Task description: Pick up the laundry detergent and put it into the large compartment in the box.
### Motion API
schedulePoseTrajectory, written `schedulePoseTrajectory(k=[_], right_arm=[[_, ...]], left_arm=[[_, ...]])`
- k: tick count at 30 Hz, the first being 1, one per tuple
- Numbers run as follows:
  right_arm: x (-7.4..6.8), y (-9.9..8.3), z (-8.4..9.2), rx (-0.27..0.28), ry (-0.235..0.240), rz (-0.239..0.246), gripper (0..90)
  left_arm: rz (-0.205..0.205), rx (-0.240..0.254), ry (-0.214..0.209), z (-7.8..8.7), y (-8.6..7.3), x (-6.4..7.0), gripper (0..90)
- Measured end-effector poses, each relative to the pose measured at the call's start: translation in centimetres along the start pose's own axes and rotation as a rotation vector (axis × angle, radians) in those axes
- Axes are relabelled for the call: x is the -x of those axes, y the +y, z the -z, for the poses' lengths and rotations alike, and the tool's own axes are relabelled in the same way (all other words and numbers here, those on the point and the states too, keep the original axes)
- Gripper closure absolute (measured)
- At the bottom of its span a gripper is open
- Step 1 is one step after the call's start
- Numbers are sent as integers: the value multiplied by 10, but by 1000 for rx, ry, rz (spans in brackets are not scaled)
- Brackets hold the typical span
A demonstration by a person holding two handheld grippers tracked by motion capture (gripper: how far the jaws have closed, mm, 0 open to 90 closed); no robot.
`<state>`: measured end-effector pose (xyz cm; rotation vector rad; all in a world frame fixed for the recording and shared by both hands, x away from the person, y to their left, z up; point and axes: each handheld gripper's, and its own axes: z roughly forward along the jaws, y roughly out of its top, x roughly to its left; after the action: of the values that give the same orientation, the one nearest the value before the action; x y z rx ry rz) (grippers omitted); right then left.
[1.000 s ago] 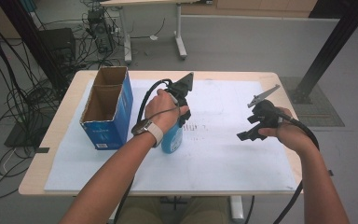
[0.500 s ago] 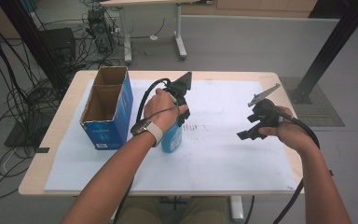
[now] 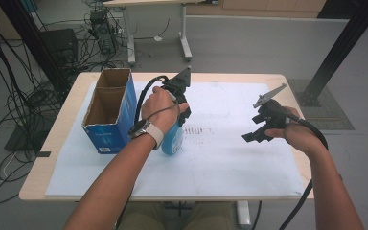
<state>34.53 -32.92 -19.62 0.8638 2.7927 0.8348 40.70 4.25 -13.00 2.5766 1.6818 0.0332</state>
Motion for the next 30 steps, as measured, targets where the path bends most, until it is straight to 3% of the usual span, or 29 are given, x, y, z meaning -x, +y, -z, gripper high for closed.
schedulePoseTrajectory(k=[25, 30], right_arm=[[2, 13, -8, 9, 51, 79, 125], [1, 16, -9, 19, 55, 91, 125]], left_arm=[[139, 31, 36, 56, -27, 1, 380], [150, 29, 49, 63, -30, 3, 379]])
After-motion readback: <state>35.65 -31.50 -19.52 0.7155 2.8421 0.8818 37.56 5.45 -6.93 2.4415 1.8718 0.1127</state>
